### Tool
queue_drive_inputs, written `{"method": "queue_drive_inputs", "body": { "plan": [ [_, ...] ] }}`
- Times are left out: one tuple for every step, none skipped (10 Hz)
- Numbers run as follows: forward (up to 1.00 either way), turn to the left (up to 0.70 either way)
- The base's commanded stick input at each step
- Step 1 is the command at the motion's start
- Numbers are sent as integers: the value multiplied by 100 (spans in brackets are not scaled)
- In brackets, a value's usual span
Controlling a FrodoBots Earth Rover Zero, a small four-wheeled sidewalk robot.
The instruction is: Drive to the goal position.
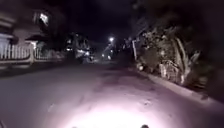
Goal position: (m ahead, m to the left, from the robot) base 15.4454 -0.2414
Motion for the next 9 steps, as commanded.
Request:
{"method": "queue_drive_inputs", "body": {
  "plan": [
    [70,0],
    [70,0],
    [70,0],
    [70,0],
    [70,0],
    [70,0],
    [70,0],
    [70,0],
    [70,0]
  ]
}}
